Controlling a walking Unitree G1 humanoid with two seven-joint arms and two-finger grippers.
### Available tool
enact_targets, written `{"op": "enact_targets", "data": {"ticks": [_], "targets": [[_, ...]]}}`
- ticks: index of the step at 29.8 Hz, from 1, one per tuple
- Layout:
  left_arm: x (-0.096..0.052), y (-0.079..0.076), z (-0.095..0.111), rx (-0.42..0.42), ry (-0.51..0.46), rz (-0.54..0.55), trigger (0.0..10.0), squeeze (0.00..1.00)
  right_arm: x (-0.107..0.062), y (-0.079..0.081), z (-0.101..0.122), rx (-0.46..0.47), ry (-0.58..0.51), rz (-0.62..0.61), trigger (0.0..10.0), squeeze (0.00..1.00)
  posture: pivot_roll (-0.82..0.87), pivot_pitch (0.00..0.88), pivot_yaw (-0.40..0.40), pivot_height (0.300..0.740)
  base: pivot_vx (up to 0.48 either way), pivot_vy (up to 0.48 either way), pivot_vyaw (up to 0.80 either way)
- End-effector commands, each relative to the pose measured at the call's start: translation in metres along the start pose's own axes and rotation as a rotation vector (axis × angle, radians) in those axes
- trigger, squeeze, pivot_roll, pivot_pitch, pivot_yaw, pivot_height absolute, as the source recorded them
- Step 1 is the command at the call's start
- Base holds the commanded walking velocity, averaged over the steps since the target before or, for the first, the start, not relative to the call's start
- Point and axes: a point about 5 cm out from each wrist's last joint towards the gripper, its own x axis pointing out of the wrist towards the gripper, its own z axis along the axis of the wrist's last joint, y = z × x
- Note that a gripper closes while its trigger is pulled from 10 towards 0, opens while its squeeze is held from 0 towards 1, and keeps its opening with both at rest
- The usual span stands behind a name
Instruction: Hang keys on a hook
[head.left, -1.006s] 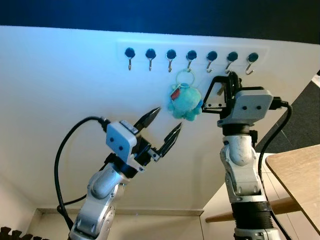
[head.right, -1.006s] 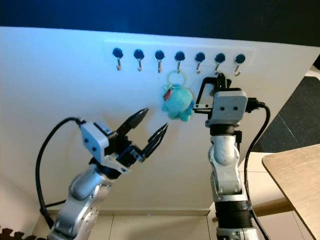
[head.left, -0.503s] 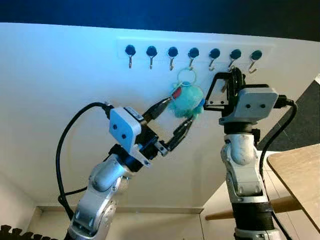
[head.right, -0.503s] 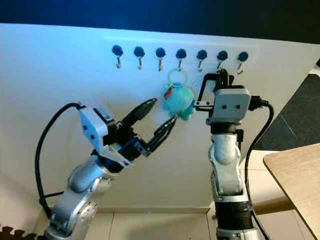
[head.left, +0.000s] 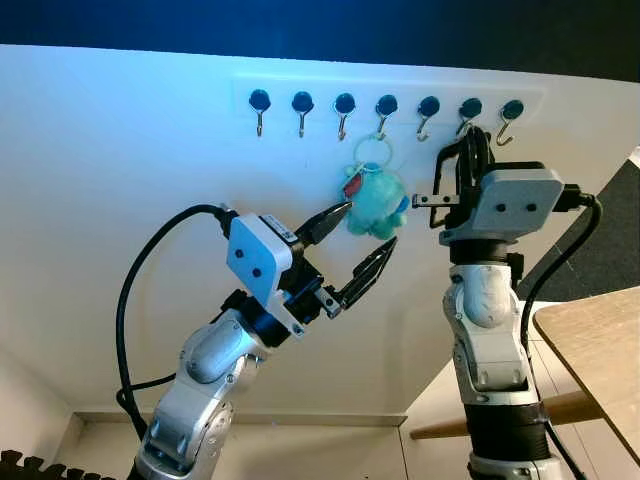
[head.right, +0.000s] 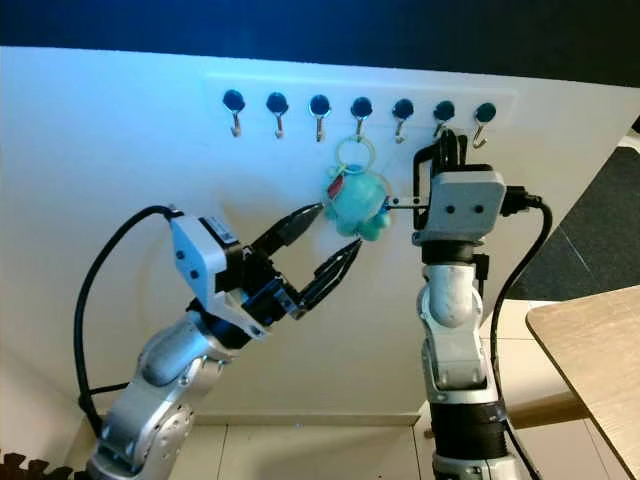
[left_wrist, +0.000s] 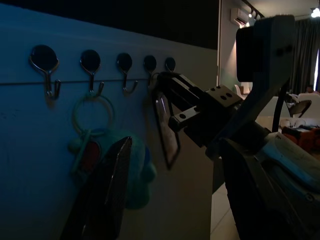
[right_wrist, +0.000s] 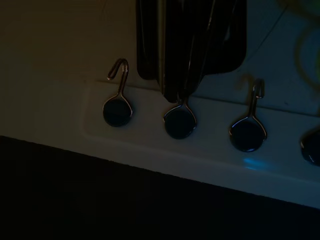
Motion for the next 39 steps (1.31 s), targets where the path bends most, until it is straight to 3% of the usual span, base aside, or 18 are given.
{"op": "enact_targets", "data": {"ticks": [1,24,39], "targets": [[0.001,-0.004,0.004,0.018,0.004,-0.032,10.0,0.00,0.001,0.005,0.003,0.006,-0.004,0.036,10.0,0.00,0.04,0.099,-0.069,0.740,0.000,0.000,0.00],[0.004,-0.004,0.007,0.014,0.001,-0.033,10.0,0.00,-0.007,0.025,0.002,-0.053,0.000,0.218,10.0,0.00,0.04,0.102,-0.069,0.740,0.000,0.000,0.00],[0.004,-0.004,0.009,0.019,0.001,-0.039,10.0,0.00,-0.003,0.019,0.011,-0.085,-0.058,0.177,10.0,0.00,0.04,0.100,-0.065,0.740,0.000,0.000,0.00]]}}
